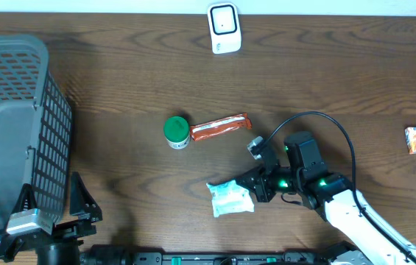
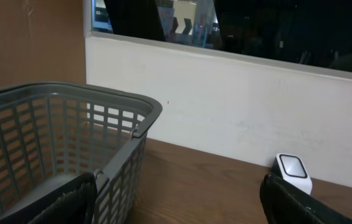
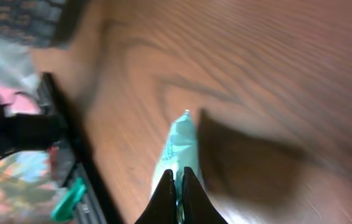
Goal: Scan the item barcode
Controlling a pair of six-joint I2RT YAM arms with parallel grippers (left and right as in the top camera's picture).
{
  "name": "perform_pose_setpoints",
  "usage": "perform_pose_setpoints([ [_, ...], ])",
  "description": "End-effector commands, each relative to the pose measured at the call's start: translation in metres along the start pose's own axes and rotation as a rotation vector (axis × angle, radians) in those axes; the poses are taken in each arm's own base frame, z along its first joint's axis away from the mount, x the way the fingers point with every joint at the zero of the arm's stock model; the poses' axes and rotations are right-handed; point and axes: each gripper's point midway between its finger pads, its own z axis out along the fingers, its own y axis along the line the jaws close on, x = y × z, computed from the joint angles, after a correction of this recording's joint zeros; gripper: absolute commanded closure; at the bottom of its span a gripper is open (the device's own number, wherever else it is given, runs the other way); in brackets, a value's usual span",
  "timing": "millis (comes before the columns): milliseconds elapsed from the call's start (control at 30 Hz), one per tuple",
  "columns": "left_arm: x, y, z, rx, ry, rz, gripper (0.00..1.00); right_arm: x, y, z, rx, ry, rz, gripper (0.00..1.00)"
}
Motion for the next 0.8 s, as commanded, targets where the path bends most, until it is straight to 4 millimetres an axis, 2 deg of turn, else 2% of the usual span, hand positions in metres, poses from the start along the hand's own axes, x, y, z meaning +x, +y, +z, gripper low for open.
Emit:
perform_pose_setpoints([
  [0, 0.000, 0.001, -0.001, -0.003, -0.006, 0.015, 0.16, 0.001, -0.026, -0.003, 0.150, -0.003, 0.037, 0.96],
  [33, 0.000, 0.001, -0.001, -0.003, -0.006, 0.015, 0.16, 0.002, -0.026, -0.003, 0.150, 0.001, 0.041, 0.78],
  [67, 0.000, 0.001, -0.001, -0.003, -0.006, 0.015, 0.16, 0.005, -0.026, -0.003, 0.151, 0.009, 0.051, 0.28],
  [100, 0.000, 0.001, -0.001, -0.003, -0.006, 0.015, 0.16, 0.005, -0.026, -0.003, 0.152, 0.010, 0.055, 0.01],
  [333, 0.000, 0.001, -0.001, -0.003, -0.006, 0.015, 0.16, 0.010, -0.044, -0.008, 0.263, -0.004, 0.273, 0.01],
  [433, 0.000, 0.001, -0.001, -0.003, -0.006, 0.015, 0.16, 0.025, -0.056, -0.015, 0.356, 0.018, 0.398, 0.01],
  [500, 0.000, 0.001, -0.001, -0.003, -0.006, 0.015, 0.16, 0.043, -0.056, -0.016, 0.386, 0.070, 0.492, 0.01],
  [700, 0.000, 0.001, -0.001, -0.003, -0.006, 0.015, 0.16, 0.074, -0.044, -0.001, 0.426, 0.204, 0.483, 0.01],
  [767, 0.000, 0.001, -0.001, -0.003, -0.006, 0.015, 0.16, 0.082, -0.049, 0.000, 0.483, 0.233, 0.450, 0.01],
])
